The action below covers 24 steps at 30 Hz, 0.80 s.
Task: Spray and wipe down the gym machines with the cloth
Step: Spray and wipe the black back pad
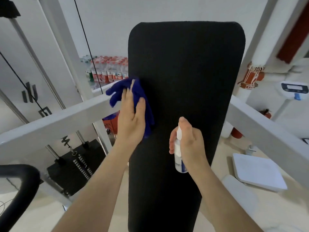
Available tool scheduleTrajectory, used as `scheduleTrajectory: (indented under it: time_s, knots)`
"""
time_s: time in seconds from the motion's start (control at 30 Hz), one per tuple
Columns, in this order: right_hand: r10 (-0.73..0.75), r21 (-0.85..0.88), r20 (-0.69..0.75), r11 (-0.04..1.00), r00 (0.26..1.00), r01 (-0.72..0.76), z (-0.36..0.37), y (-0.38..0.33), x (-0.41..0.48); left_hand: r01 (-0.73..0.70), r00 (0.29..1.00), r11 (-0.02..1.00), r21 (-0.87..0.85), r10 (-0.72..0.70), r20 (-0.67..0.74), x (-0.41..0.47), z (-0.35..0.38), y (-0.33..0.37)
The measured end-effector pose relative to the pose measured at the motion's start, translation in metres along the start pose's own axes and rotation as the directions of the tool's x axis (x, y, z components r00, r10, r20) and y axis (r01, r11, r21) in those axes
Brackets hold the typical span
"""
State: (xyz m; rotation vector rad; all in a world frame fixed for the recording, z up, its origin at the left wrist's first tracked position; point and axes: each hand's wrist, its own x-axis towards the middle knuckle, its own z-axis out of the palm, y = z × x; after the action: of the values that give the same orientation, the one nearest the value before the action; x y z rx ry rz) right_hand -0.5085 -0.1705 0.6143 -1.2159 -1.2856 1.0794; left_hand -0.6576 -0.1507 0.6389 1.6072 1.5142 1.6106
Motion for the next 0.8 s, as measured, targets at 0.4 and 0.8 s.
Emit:
scheduleTrajectory:
  time_s: [0.4, 0.8]
  knots:
    - [0.258, 0.276, -0.15, 0.938, 0.955, -0.21, -0.065, 0.025, -0.012, -0.646, 0.763, 0.516, 0.563, 0.42, 0.491, -0.041, 0.093, -0.02]
    - [0.238, 0.176, -0.089, 0.96, 0.967, -0.22, -0.066, -0.018, -0.005, -0.303, 0.829, 0.841, 0.447, 0.001, 0.559, -0.013, 0.01, 0.053]
